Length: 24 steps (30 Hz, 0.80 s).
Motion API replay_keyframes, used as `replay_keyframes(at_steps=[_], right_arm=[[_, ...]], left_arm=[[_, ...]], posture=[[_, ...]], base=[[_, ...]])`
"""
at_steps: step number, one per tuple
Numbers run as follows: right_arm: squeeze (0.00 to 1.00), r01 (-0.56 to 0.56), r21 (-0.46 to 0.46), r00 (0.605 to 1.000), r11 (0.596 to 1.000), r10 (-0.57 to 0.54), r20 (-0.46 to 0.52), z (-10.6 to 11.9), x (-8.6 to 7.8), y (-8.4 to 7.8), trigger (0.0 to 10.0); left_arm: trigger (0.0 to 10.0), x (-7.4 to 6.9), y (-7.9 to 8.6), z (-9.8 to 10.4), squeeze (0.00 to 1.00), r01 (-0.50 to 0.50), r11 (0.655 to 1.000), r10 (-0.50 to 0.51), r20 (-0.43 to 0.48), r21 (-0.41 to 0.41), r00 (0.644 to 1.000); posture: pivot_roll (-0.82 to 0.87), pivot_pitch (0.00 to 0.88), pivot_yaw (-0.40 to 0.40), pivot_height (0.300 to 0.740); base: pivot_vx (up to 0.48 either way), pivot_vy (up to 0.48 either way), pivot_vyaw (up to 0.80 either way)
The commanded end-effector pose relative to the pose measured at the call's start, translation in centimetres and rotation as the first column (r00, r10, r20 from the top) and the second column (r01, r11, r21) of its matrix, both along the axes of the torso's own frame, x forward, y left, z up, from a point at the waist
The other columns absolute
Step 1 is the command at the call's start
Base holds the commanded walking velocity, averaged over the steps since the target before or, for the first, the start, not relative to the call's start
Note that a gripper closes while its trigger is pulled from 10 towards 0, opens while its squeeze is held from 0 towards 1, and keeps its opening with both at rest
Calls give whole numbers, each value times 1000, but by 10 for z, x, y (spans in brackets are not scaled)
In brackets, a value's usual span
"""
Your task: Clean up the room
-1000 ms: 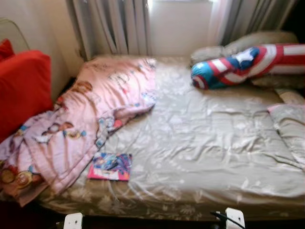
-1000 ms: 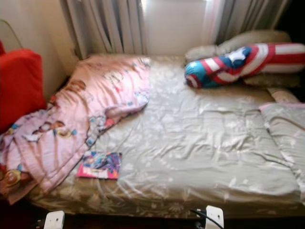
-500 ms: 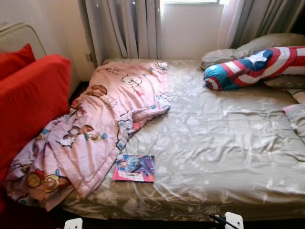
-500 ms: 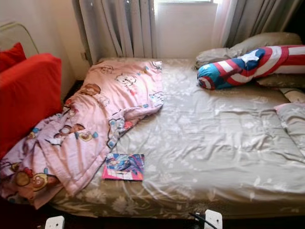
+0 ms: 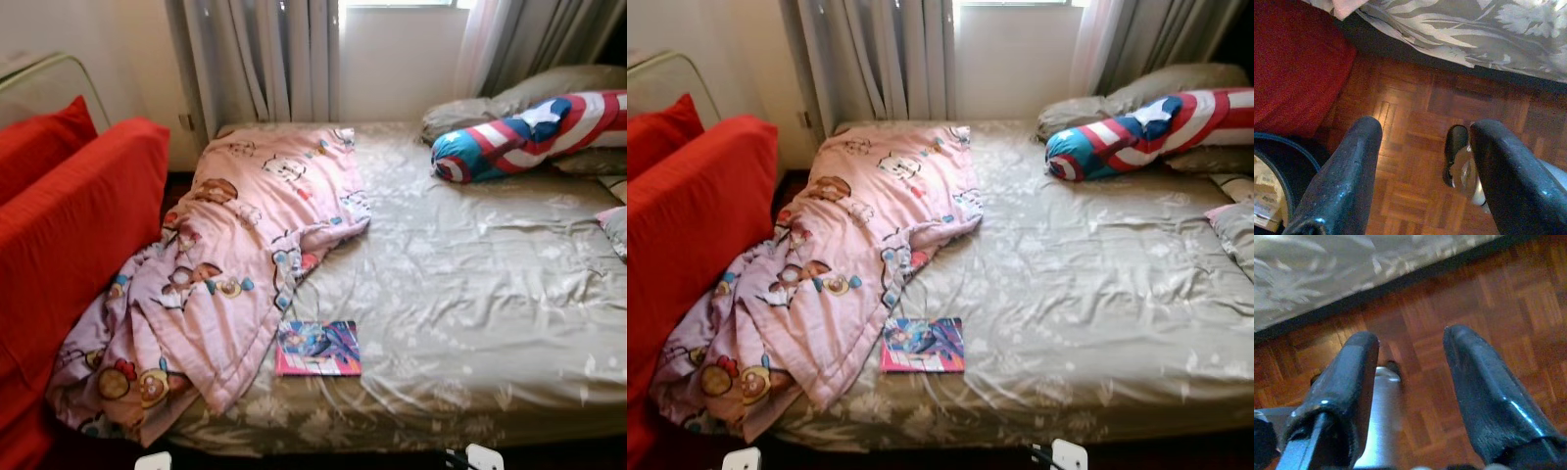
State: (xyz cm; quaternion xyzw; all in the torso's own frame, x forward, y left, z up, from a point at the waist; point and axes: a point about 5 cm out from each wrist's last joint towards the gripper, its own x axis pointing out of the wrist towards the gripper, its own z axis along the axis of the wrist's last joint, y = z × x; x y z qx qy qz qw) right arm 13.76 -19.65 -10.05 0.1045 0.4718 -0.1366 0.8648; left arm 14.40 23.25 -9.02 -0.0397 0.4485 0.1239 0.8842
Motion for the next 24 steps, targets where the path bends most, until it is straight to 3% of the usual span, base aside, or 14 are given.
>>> replay_keyframes(at_steps=[1,24], right_arm=[[0,5,-3,1000,1000,-5,-17,-1,-5,-7,10000],[0,-26,5,1000,1000,26,-10,-2,-12,-8,10000]], left_arm=[[10000,-5,-2,-2,0,-10,1000,10,-18,-2,1000],[10000,-13,-3,-5,0,-22,999,22,-16,-26,1000]], posture=[[34,0,-28,740],[26,0,-21,740]], base=[[0,0,0],[0,0,0]])
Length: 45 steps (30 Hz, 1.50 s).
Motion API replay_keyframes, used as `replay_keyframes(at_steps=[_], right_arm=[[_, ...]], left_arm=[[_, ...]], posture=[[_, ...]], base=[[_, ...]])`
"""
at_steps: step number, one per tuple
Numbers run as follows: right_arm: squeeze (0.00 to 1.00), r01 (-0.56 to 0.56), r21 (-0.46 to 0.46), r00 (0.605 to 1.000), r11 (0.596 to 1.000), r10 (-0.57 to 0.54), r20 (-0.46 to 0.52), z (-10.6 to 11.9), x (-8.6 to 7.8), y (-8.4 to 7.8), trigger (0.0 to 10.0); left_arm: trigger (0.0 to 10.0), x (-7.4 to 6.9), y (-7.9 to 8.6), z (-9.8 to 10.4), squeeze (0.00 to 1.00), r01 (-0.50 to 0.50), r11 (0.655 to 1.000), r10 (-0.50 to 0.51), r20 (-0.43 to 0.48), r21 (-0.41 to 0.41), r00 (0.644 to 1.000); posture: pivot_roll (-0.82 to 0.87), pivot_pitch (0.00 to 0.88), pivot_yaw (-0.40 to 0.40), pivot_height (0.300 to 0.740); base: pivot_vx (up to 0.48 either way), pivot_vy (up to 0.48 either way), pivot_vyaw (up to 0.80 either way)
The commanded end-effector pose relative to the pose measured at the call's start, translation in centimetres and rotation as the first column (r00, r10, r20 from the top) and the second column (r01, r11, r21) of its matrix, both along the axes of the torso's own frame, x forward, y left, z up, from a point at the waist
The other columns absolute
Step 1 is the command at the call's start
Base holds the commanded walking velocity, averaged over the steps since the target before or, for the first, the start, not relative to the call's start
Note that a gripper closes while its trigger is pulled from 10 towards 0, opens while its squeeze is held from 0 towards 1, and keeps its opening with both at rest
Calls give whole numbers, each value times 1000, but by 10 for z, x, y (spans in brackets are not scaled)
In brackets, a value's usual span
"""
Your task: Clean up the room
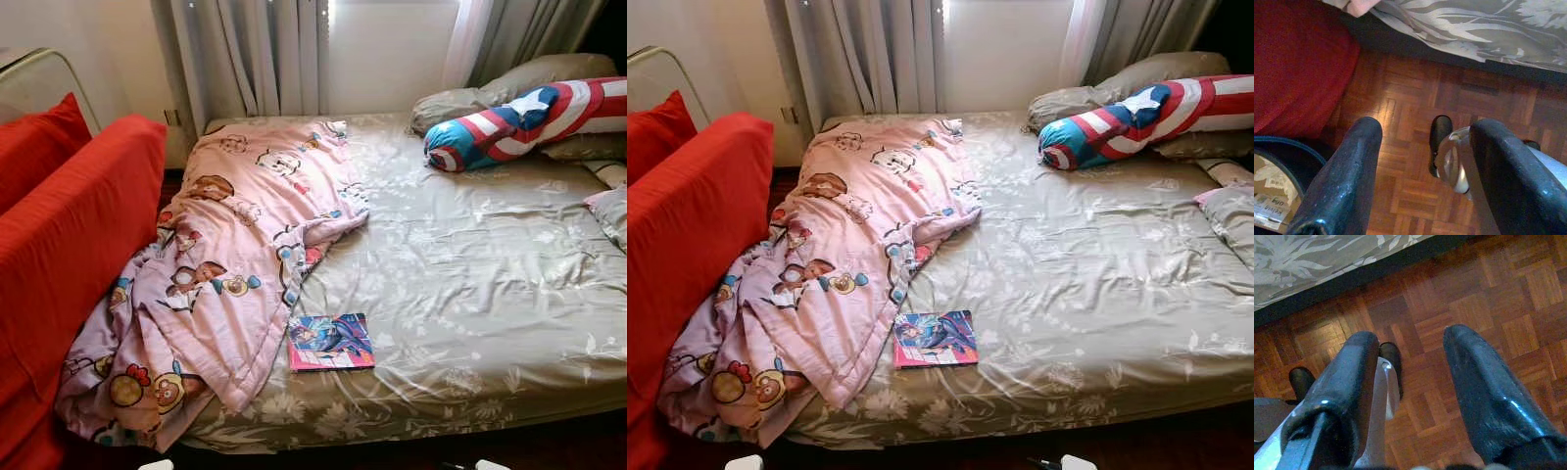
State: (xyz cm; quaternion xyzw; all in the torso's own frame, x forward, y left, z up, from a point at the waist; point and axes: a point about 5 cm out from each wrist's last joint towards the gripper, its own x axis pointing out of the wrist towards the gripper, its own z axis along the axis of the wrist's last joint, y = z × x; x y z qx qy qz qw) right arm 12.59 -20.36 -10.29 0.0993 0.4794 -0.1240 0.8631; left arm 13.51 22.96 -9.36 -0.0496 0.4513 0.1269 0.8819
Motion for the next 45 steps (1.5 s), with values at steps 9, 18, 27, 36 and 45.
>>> replay_keyframes(at_steps=[9,18,27,36,45], right_arm=[[0,-27,-6,1000,1000,27,9,1,1,-3,10000],[0,-30,2,999,1000,30,29,2,2,-3,10000],[0,4,21,998,1000,-6,55,3,5,-1,10000],[0,-19,4,997,1000,19,77,5,8,-2,10000],[0,-1,21,996,1000,-1,84,5,7,-2,10000]], left_arm=[[10000,-5,-3,-3,0,-9,1000,8,-12,-22,1000],[10000,-6,-3,-3,0,-11,1000,10,-15,-26,1000],[10000,-4,-2,-2,0,-14,999,14,-11,-29,1000],[10000,-3,-2,-2,0,-18,999,18,-7,-31,1000],[10000,-4,-3,-2,0,-24,999,24,-8,-36,1000]], posture=[[31,0,-30,740],[33,0,-34,740],[25,0,-25,740],[27,0,-27,740],[30,0,-31,740]], base=[[0,0,0],[0,0,419],[0,0,0],[0,0,89],[107,0,243]])
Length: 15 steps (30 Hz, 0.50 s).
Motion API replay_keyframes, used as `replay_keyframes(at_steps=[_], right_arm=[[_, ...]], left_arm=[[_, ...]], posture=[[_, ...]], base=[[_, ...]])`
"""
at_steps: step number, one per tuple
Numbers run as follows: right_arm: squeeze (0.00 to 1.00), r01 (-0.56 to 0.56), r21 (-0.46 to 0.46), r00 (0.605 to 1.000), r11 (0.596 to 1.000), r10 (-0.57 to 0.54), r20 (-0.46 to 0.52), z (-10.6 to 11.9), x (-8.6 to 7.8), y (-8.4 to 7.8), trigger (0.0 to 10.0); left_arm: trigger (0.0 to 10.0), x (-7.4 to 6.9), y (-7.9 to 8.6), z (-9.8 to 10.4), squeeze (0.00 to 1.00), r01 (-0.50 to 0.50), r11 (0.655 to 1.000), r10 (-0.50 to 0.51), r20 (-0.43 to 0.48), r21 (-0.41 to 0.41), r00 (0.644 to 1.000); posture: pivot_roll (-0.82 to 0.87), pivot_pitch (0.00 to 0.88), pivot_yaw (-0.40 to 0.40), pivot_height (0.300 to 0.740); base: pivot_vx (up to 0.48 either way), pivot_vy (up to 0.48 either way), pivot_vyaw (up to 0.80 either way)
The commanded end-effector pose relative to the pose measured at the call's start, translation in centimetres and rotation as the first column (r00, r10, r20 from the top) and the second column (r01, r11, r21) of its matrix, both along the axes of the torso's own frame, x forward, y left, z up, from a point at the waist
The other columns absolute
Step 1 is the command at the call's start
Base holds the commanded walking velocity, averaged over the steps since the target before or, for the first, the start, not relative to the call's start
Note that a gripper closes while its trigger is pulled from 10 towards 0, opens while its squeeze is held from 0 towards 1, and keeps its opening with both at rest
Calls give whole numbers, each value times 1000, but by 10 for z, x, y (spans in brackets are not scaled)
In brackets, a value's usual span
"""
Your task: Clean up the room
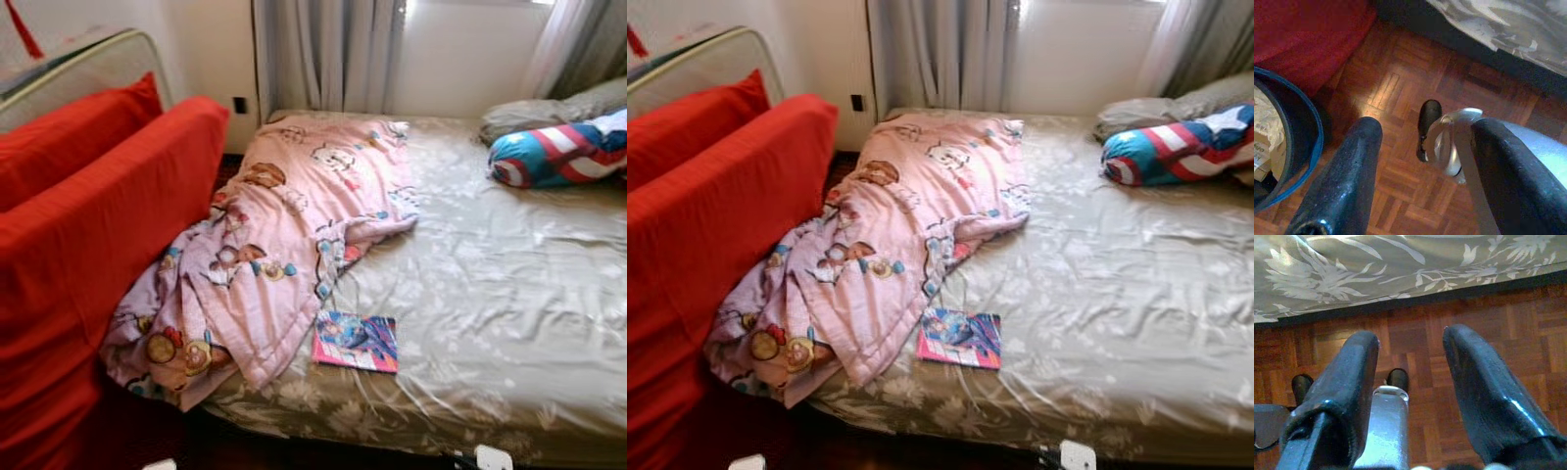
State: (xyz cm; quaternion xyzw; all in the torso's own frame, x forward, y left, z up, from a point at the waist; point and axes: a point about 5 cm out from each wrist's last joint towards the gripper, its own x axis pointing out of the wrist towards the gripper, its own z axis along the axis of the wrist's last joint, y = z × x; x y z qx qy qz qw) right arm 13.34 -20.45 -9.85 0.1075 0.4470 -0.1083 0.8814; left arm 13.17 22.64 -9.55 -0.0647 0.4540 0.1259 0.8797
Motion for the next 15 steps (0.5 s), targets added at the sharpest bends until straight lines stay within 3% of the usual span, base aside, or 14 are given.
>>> replay_keyframes(at_steps=[1,6,10,15], right_arm=[[0,13,4,1000,1000,-13,5,0,0,-1,10000],[0,0,-2,1000,1000,0,4,0,0,-2,10000],[0,-23,-11,1000,1000,23,4,1,0,-2,10000],[0,-26,-1,1000,1000,26,6,1,0,-2,10000]], left_arm=[[10000,0,0,0,0,-12,1000,12,-4,-8,1000],[10000,0,0,0,0,-12,1000,12,-3,-10,1000],[10000,-1,0,-1,0,-12,1000,12,-2,-11,1000],[10000,-1,-1,-1,0,-10,1000,10,-4,-11,1000]], posture=[[27,0,-31,740],[26,0,-31,740],[28,0,-33,740],[30,0,-35,740]], base=[[240,0,0],[146,0,0],[260,0,800],[268,0,290]])
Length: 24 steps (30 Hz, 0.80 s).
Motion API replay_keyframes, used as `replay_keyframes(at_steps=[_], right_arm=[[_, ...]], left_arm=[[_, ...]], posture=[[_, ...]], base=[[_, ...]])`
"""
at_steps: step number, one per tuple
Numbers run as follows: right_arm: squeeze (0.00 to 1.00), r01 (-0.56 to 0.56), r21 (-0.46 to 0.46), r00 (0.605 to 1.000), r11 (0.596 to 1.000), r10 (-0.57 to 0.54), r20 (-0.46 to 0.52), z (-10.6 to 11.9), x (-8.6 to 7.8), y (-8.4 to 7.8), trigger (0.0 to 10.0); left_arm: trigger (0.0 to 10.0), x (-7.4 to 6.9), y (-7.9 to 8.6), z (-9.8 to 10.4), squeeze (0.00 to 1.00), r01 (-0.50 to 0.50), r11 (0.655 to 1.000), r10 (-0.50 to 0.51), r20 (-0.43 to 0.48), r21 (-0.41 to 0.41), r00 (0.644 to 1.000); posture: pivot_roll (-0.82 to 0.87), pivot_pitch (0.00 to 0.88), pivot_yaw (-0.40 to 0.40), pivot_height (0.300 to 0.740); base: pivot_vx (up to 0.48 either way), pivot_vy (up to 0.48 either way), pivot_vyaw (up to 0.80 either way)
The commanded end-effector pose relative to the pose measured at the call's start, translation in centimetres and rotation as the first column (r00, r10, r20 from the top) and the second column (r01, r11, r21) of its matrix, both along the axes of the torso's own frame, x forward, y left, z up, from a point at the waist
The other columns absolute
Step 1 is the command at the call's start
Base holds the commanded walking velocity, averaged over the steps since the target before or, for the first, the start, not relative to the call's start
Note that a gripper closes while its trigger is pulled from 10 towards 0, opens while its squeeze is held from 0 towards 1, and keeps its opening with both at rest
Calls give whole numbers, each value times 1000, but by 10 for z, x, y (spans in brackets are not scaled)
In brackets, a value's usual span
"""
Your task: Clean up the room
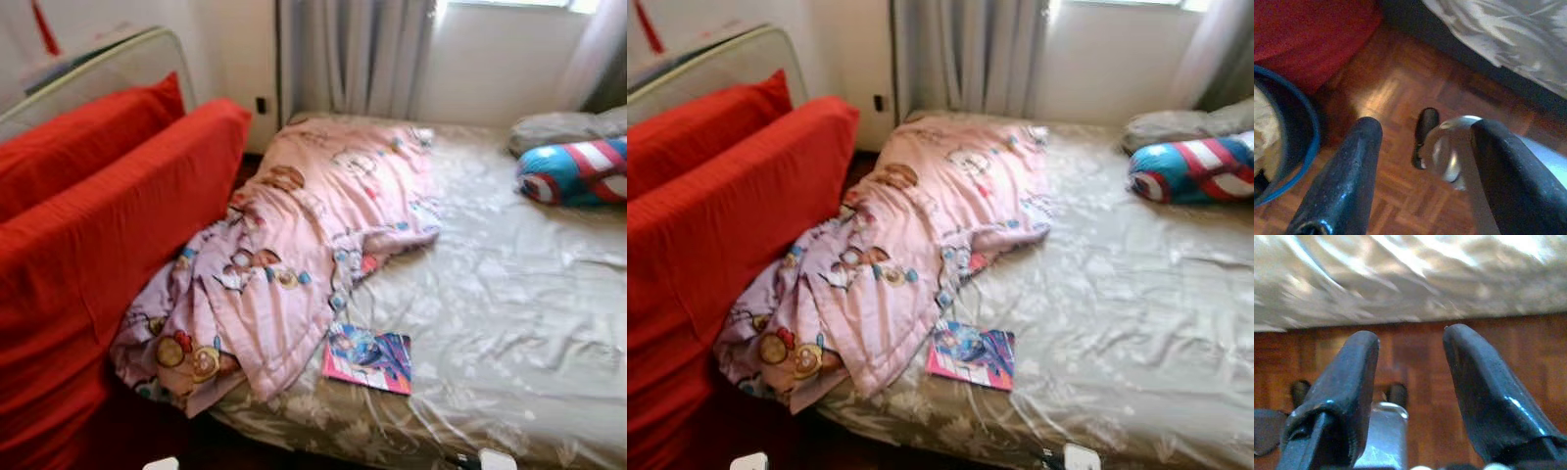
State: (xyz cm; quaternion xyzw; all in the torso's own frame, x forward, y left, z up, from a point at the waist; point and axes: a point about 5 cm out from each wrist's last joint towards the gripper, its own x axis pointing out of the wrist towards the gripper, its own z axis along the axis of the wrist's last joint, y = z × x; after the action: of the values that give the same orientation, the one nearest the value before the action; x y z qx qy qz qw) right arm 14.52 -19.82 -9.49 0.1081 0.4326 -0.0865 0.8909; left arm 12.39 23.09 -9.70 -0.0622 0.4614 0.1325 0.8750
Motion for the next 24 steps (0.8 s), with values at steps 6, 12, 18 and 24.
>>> replay_keyframes(at_steps=[6,12,18,24], right_arm=[[0,0,-5,1000,1000,0,-13,-2,-11,-8,10000],[0,-35,-10,999,999,36,29,1,-7,-7,10000],[0,-127,-74,911,989,146,386,65,107,0,10000],[0,-161,-94,814,983,186,550,88,125,10,10000]], left_arm=[[10000,7,-5,1,0,-1,1000,2,20,-16,1000],[10000,9,-5,3,0,-2,1000,3,51,-12,999],[10000,17,-6,9,0,12,1000,-10,175,-12,985],[10000,117,5,96,0,95,985,-168,671,145,722]], posture=[[25,0,-35,740],[20,0,-32,740],[16,0,-23,740],[6,0,-19,740]], base=[[209,0,0],[0,0,0],[0,0,0],[0,0,0]])
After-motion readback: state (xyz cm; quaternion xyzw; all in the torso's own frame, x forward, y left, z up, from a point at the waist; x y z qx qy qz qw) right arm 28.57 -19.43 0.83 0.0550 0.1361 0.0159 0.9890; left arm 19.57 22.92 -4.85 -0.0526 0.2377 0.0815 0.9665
